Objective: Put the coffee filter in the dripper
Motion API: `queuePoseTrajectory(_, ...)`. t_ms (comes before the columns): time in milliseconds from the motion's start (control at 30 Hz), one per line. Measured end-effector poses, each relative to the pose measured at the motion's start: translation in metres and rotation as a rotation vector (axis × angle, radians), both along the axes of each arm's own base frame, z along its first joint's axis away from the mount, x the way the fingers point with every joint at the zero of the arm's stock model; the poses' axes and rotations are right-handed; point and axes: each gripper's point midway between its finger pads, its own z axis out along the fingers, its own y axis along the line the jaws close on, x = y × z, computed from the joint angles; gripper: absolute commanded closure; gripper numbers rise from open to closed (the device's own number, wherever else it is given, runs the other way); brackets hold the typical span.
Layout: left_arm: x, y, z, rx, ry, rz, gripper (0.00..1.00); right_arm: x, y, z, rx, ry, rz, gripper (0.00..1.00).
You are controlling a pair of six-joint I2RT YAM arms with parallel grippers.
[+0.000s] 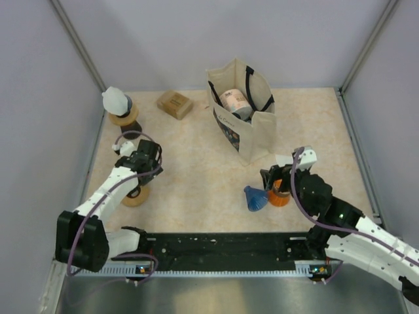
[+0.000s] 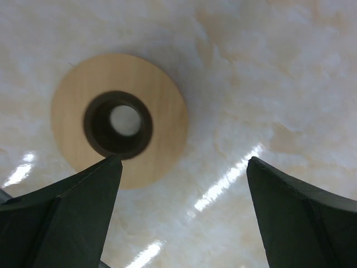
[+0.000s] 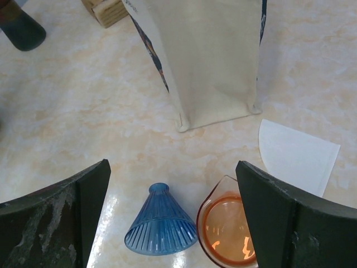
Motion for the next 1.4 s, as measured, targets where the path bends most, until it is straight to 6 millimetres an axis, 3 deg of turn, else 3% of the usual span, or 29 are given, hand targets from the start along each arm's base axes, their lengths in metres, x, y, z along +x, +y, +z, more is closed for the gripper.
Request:
queuePoseTrajectory(100, -0.003, 0.030, 0.000, 0.071, 0.009, 0.101, 0.02, 0.003, 0.004, -0.002, -0.011, -0.020, 0.011, 0.04)
queuePoseTrajectory(200, -0.003, 0.046, -0.006, 0.101, 0.036, 0.157, 0.05, 0.007, 0.007, 0.000, -0.019, -0.040, 0.015, 0.04)
queuePoseTrajectory(367, 0.009, 0.051, -0.028, 0.070, 0.067, 0.166, 0.12, 0.011, 0.010, 0.004, -0.029, -0.060, 0.020, 0.04)
queuePoseTrajectory(600, 0.019, 0.045, -0.060, 0.037, 0.140, 0.135, 0.28, 0.012, 0.013, 0.007, -0.033, -0.076, 0.029, 0.04)
queuePoseTrajectory(1033, 0.012, 0.040, -0.057, -0.016, 0.141, 0.104, 0.88, 0.014, 0.010, 0.005, -0.042, -0.082, 0.010, 0.04)
queuePoseTrajectory(1267, 0.011, 0.010, -0.050, -0.168, 0.123, 0.023, 0.96, 0.014, 0.009, 0.006, -0.041, -0.082, 0.006, 0.04)
queuePoseTrajectory(1400, 0.016, -0.014, -0.033, -0.284, 0.070, -0.071, 0.98, 0.014, 0.011, 0.005, -0.039, -0.081, 0.016, 0.04)
